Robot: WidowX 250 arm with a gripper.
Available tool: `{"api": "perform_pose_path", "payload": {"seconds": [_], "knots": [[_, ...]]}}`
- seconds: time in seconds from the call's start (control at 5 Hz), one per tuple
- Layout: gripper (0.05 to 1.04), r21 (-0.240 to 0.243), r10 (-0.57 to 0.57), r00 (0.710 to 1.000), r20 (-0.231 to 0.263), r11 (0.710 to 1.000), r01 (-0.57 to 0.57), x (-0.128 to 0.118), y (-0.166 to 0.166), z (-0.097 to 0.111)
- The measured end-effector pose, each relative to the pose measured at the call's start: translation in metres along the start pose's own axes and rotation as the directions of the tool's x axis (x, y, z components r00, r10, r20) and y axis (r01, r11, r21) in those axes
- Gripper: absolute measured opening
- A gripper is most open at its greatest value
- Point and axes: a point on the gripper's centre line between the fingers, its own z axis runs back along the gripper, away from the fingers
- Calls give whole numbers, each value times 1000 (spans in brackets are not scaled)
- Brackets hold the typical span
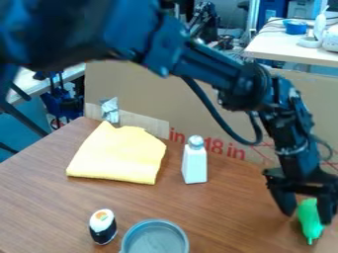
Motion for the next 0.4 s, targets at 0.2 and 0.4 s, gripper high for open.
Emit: {"api": "perform_pose_path", "payload": {"seconds": [0.2,0.4], "knots": [[1001,35,-3,999,-37,999,4,-2,-1,-9],[932,39,-22,999,-38,999,23,2,-5,-13]]}}
